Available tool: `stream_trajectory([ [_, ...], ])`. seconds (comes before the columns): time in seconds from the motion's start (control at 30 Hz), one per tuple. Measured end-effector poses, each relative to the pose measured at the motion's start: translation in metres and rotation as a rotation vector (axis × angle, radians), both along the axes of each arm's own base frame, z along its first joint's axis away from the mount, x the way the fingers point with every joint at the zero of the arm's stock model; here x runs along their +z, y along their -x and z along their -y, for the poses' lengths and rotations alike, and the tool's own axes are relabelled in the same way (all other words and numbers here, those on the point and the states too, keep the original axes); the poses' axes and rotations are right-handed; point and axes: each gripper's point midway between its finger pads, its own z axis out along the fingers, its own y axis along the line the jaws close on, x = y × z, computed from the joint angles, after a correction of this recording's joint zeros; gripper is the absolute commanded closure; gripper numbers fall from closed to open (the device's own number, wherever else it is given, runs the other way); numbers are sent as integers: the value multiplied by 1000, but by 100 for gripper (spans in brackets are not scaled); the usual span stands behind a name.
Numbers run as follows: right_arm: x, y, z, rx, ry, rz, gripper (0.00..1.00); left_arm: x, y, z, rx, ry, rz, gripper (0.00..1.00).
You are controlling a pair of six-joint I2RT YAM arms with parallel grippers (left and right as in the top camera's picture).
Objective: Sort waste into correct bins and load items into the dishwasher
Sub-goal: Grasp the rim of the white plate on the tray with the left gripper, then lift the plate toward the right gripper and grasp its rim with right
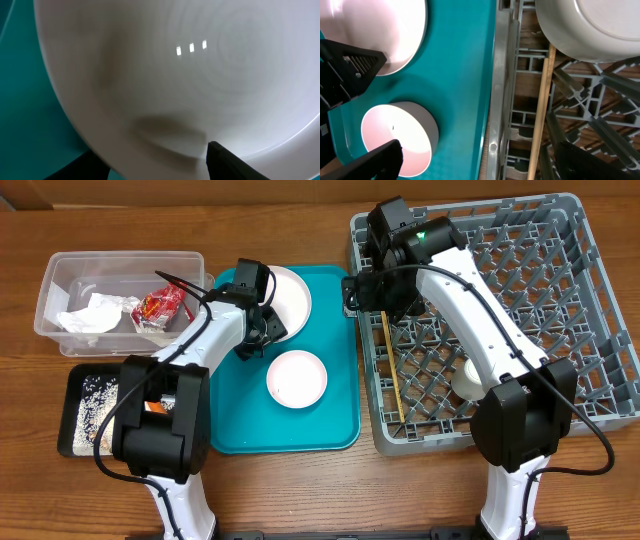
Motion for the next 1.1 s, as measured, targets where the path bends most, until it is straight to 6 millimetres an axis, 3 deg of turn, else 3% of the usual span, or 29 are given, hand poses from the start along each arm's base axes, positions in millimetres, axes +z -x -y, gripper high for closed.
stream_trajectory([
  [0.07, 0, 0, 0, 0, 0, 1, 0, 0, -1, -1, 12, -1, 2, 66],
  [0.33, 0, 0, 0, 0, 0, 1, 0, -1, -4, -1, 22, -4, 10, 96],
  [0.5, 0, 0, 0, 0, 0, 1, 0, 12, -8, -2, -1, -12, 5, 96],
  [0.6, 0, 0, 0, -1, 0, 1, 0, 31, -18, -5, -21, -17, 27, 96],
  [0.7, 0, 0, 0, 0, 0, 1, 0, 59, -31, -6, -42, -18, 74, 96],
  [0.83, 0, 0, 0, -1, 0, 1, 0, 113, -42, -9, -74, -22, 171, 94],
  [1.0, 0, 0, 0, 0, -1, 0, 0, 168, -35, -10, -109, -29, 251, 92],
  [1.1, 0, 0, -1, 1, -4, -2, 0, 166, -21, -13, -126, -41, 202, 92],
])
